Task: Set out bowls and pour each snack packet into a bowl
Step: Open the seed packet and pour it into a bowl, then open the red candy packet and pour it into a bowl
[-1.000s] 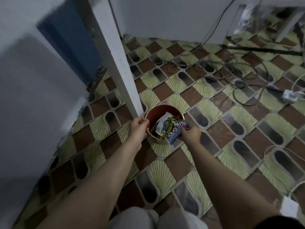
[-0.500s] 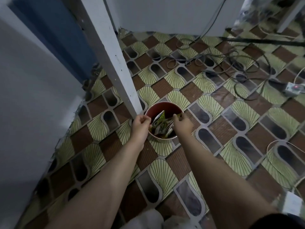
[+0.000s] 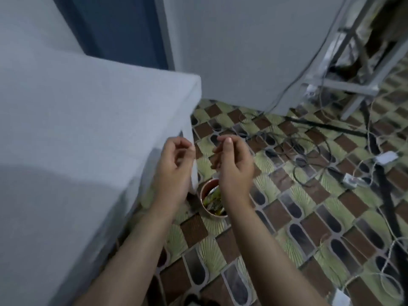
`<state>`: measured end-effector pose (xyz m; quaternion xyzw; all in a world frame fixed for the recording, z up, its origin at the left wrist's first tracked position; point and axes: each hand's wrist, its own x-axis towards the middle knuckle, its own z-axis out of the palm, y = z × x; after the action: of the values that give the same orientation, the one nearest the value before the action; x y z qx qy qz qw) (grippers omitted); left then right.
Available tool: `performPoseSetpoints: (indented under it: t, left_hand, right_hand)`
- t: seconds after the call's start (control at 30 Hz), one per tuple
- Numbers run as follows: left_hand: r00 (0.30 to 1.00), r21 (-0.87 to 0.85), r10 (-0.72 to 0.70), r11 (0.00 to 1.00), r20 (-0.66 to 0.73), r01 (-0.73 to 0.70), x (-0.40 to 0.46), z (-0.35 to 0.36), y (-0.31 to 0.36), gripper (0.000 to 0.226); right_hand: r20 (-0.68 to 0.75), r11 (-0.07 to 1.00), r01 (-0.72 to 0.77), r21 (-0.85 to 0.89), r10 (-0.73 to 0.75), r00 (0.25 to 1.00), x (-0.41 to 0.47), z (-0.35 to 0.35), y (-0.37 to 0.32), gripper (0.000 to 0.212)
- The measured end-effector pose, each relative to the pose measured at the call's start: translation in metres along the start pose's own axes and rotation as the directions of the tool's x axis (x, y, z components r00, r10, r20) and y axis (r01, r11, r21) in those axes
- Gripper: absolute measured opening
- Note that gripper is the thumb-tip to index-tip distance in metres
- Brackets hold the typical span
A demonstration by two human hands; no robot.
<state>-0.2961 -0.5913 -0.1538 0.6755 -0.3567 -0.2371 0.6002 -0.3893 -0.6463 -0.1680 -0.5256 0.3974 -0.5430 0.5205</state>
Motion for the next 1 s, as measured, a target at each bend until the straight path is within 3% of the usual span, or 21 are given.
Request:
performPoseSetpoints:
  t: [0.13,0.3,0.53,0.73,0.87,1.0]
  left_hand:
    - [0.966,0.066,0.164,0.986,-0.2,-0.154,-0.011,-0.086,0.088,0.017]
    - [0.861,0.173,0.25,0.966,-0.444,-0.192,-0.047,-0.209,0.141,0.016]
    - [0.598,0.32,0.297,0.945,-0.745,-0.07,-0.12,-0.364,0.17,0.012]
    - [0.514,0.532,0.402,0.837,-0.758,0.13,-0.179,-0.493,0.159,0.006]
    - [0.55,0.443,0.212,0.833,-0.808,0.33,-0.201,-0.595,0.126,0.009]
    - [0.454,0.229,-0.123,0.729,-0.883,0.645,-0.208,-0.667,0.105,0.039]
  right_hand:
    - [0.208,0.99,0.12,0.073,-0.133,0.969,-0.03,0.059,-0.097,0.021]
    - [0.492,0.983,0.157,0.091,-0.182,0.851,-0.084,0.144,-0.162,0.017]
    - [0.755,0.961,0.231,0.149,-0.262,0.601,-0.192,0.274,-0.215,0.015]
    - [0.844,0.943,0.282,0.177,-0.293,0.449,-0.292,0.371,-0.226,0.019]
    - [0.887,0.917,0.373,0.142,-0.285,0.363,-0.341,0.417,-0.22,0.022]
    - [0.907,0.856,0.511,0.08,-0.275,0.318,-0.371,0.446,-0.21,0.024]
